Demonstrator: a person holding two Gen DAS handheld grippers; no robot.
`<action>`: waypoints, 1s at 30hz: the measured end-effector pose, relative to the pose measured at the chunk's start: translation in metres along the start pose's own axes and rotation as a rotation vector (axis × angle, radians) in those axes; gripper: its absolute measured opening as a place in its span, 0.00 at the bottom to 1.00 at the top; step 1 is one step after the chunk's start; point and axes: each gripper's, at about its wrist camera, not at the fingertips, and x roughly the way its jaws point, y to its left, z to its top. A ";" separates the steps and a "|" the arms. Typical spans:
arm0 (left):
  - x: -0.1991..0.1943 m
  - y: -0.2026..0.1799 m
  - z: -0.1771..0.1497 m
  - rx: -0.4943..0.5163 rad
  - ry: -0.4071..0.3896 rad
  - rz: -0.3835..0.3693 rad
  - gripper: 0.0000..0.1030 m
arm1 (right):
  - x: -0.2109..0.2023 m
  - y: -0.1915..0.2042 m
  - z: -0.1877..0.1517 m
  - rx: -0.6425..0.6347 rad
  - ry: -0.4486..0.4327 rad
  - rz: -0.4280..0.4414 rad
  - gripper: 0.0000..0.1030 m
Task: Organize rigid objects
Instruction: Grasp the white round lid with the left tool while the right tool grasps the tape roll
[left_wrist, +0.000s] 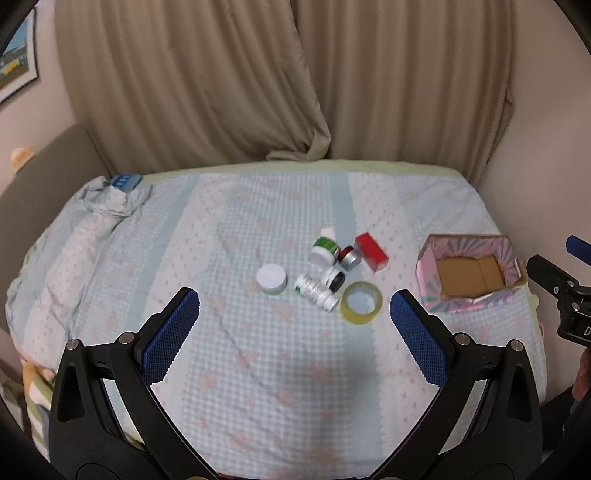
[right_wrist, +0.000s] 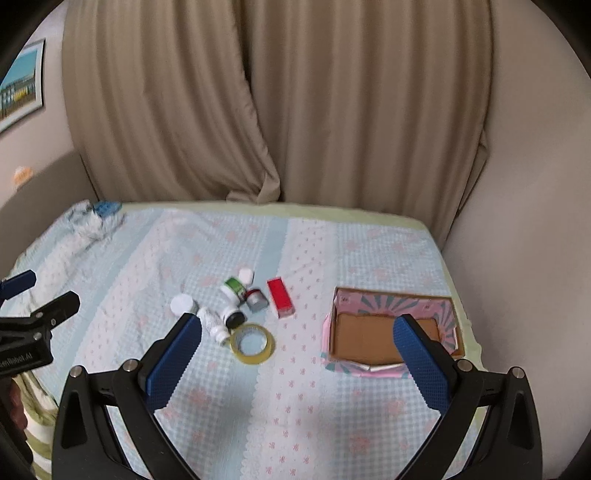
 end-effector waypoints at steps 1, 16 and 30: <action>0.006 0.006 -0.001 0.013 0.003 -0.002 1.00 | 0.005 0.005 -0.001 0.002 0.014 0.010 1.00; 0.178 0.094 0.005 0.233 0.164 -0.150 1.00 | 0.129 0.079 -0.030 0.265 0.183 -0.063 1.00; 0.375 0.091 -0.027 0.280 0.380 -0.166 0.99 | 0.290 0.099 -0.094 0.272 0.416 -0.130 1.00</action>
